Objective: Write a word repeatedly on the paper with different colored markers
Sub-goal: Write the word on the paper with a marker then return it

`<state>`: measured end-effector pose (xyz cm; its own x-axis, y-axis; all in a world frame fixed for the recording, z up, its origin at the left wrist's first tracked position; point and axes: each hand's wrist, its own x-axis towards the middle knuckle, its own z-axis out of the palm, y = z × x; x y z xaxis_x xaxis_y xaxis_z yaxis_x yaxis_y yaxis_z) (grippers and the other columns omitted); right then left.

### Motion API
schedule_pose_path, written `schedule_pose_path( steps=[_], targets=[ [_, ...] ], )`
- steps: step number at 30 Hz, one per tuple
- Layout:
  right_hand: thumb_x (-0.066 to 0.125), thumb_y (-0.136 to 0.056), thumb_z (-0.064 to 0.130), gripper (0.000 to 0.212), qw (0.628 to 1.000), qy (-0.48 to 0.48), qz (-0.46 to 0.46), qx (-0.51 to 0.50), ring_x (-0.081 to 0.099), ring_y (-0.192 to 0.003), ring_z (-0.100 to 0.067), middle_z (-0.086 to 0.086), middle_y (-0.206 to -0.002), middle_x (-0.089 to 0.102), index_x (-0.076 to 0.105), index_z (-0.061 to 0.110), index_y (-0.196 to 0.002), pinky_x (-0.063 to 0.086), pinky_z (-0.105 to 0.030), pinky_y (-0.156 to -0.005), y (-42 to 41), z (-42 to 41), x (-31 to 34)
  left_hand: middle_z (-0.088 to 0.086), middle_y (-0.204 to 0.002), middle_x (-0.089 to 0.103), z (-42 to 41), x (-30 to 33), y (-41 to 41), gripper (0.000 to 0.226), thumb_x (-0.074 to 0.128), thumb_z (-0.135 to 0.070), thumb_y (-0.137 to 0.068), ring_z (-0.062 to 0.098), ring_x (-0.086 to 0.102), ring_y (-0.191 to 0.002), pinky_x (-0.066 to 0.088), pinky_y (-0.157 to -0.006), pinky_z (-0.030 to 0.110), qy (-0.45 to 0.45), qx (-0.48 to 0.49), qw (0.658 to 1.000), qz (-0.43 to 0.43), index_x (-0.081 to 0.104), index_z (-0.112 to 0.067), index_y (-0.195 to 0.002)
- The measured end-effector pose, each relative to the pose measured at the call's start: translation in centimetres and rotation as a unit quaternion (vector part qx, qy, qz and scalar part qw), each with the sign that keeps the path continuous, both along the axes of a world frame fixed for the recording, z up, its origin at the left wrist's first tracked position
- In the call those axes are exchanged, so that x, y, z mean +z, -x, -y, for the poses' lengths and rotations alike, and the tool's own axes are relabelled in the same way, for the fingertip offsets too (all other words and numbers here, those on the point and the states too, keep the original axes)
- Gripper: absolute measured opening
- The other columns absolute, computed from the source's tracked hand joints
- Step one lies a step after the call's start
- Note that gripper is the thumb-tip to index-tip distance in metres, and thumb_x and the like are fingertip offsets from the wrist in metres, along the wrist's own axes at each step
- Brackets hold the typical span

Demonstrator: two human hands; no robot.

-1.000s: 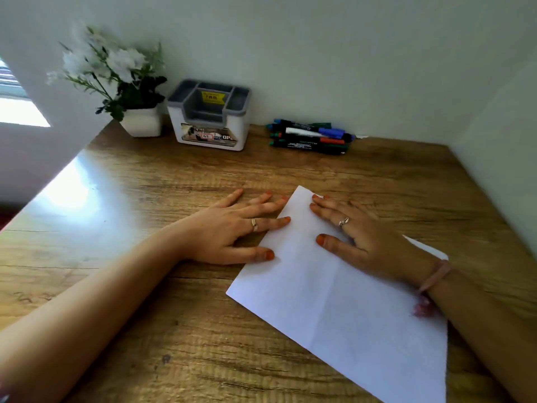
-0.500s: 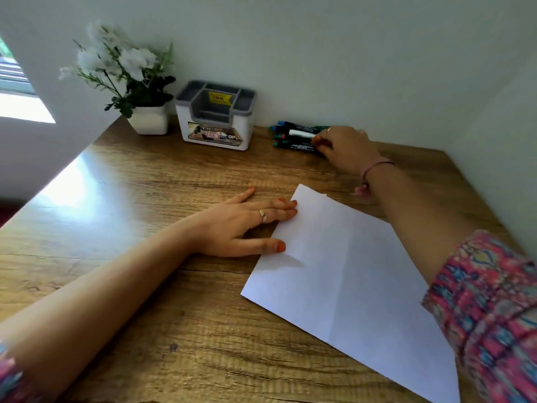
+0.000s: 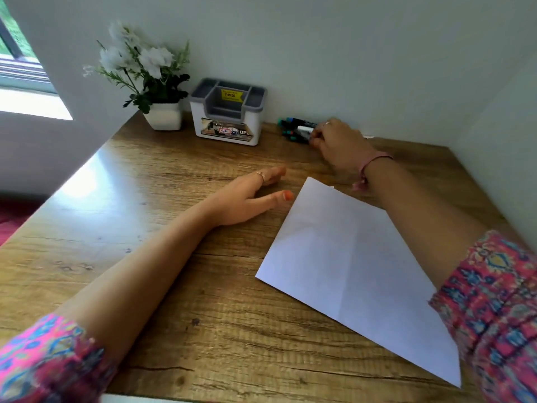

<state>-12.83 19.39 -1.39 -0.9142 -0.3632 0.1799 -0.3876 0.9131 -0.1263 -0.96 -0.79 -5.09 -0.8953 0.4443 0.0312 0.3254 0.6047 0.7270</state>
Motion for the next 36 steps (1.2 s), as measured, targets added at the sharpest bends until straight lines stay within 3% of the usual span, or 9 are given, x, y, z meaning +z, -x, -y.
schedule_pose_path(
  steps=[3,6,8,11,14,19,22,28,36],
  targets=[
    [0.044,-0.099,0.023,0.018,0.961,0.261,0.095,-0.007,0.056,-0.068,-0.01,-0.003,-0.083,0.057,0.056,0.011,-0.104,0.038,-0.016,-0.056,-3.7,0.8,1.9,-0.005,-0.136,0.054,-0.8,0.1,0.0,0.063,0.059,-0.038,-0.089,0.0,0.053,-0.119,0.04,-0.104,0.021,-0.158,0.07,0.984,0.05,0.034,-0.019,-0.144],
    [0.045,-0.099,0.023,0.012,0.842,0.485,0.237,-0.015,0.06,-0.059,-0.002,0.0,-0.076,0.06,0.055,0.016,-0.097,0.05,-0.019,-0.062,-8.2,1.0,2.3,-0.004,-0.123,0.061,-2.4,0.6,-1.0,0.053,0.058,-0.033,-0.091,0.003,0.06,-0.109,0.048,-0.095,0.021,-0.272,0.095,0.956,0.06,0.042,-0.015,-0.138],
    [0.046,-0.098,0.019,0.012,0.781,0.554,0.287,-0.011,0.065,-0.069,-0.009,-0.002,-0.08,0.065,0.057,0.014,-0.096,0.054,-0.025,-0.067,-10.8,0.9,2.1,-0.004,-0.113,0.064,-3.5,0.8,-1.7,0.042,0.055,-0.034,-0.093,0.006,0.063,-0.101,0.052,-0.089,0.026,-0.232,0.076,0.97,0.022,0.049,-0.014,-0.13],
    [0.048,-0.097,0.015,0.009,0.784,0.562,0.263,-0.023,0.067,-0.074,-0.014,-0.005,-0.082,0.067,0.057,0.013,-0.093,0.056,-0.027,-0.07,-13.2,0.7,1.7,-0.009,-0.097,0.062,-4.0,1.2,-2.4,0.028,0.046,-0.034,-0.097,0.002,0.064,-0.081,0.053,-0.07,0.019,-0.086,0.042,0.992,-0.077,0.049,-0.018,-0.12],
    [0.053,-0.093,0.015,0.005,0.811,0.54,0.225,-0.026,0.069,-0.083,-0.018,-0.008,-0.091,0.068,0.058,0.016,-0.093,0.056,-0.032,-0.078,-14.1,0.9,0.7,-0.007,-0.094,0.059,-4.0,1.2,-2.7,0.02,0.041,-0.025,-0.1,0.005,0.06,-0.079,0.051,-0.066,0.016,-0.065,0.036,0.994,-0.085,0.046,-0.021,-0.118],
    [0.052,-0.094,0.03,0.021,0.864,0.478,0.16,-0.017,0.062,-0.079,-0.005,0.003,-0.089,0.067,0.064,0.017,-0.106,0.051,-0.023,-0.071,-14.8,1.6,-0.6,-0.002,-0.098,0.057,-4.3,1.4,-3.3,0.028,0.035,-0.017,-0.099,0.008,0.056,-0.086,0.046,-0.073,0.023,-0.069,0.037,0.994,-0.071,0.046,-0.012,-0.125],
    [0.052,-0.094,0.033,0.021,0.836,0.527,0.149,-0.025,0.054,-0.075,-0.011,0.002,-0.086,0.064,0.063,0.019,-0.105,0.046,-0.026,-0.067,-15.2,1.8,-0.8,-0.001,-0.102,0.061,-4.5,1.9,-3.5,0.028,0.033,-0.025,-0.101,0.01,0.057,-0.091,0.044,-0.079,0.028,-0.126,0.044,0.988,-0.072,0.053,-0.013,-0.117],
    [0.049,-0.095,0.026,0.014,0.778,0.606,0.166,0.014,0.036,-0.081,-0.025,-0.011,-0.089,0.049,0.062,0.022,-0.093,0.035,-0.025,-0.063,-15.8,2.4,-0.8,-0.007,-0.069,0.047,-4.2,1.4,-3.3,0.03,0.041,-0.028,-0.1,0.007,0.041,-0.059,0.037,-0.058,0.031,-0.195,0.038,0.978,-0.069,0.054,-0.001,-0.098],
    [0.053,-0.088,0.029,0.015,0.7,0.68,0.218,0.023,0.047,-0.074,-0.008,0.005,-0.079,0.06,0.067,0.024,-0.086,0.039,-0.02,-0.062,-15.7,2.6,-0.8,-0.01,-0.06,0.041,-3.8,2.0,-3.2,0.029,0.043,-0.026,-0.1,0.001,0.035,-0.047,0.031,-0.048,0.02,-0.236,0.017,0.971,-0.016,0.05,0.001,-0.094]
  ],
)
